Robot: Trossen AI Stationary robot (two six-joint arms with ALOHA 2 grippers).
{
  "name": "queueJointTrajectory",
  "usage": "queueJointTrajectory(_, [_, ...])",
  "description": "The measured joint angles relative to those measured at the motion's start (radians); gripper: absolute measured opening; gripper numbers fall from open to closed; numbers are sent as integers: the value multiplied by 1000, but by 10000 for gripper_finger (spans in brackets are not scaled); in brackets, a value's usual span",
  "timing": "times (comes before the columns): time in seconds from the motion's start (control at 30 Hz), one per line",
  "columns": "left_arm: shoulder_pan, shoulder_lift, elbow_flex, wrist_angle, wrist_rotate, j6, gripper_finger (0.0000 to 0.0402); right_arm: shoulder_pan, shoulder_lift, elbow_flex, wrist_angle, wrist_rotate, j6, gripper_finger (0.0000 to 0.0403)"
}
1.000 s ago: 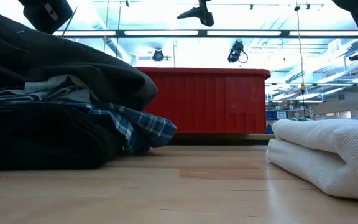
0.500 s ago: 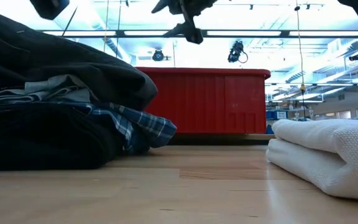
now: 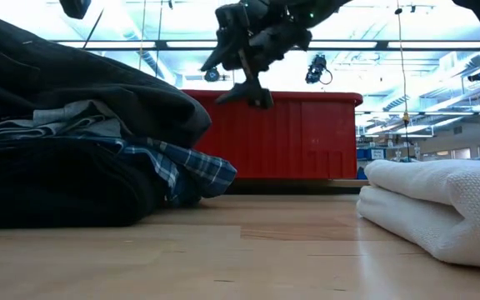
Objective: Fold laundry
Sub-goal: Put the gray pants into the red bin
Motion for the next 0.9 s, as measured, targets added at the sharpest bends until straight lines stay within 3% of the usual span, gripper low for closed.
queueJointTrajectory(0.2, [45, -3, 0, 1, 0, -13, 144, 61, 0, -70, 125, -21, 36, 281])
queueJointTrajectory(0.37, [73, -3, 0, 11, 0, -127, 144, 81, -2, -71, 203, -60, 39, 281])
queueJointTrajectory(0.77, [89, -3, 0, 18, 2, -306, 144, 55, -36, -70, 220, -123, -70, 281])
queueJointTrajectory(0.9, [89, -3, 0, 17, 6, -297, 144, 49, -34, -88, 208, -186, -13, 281])
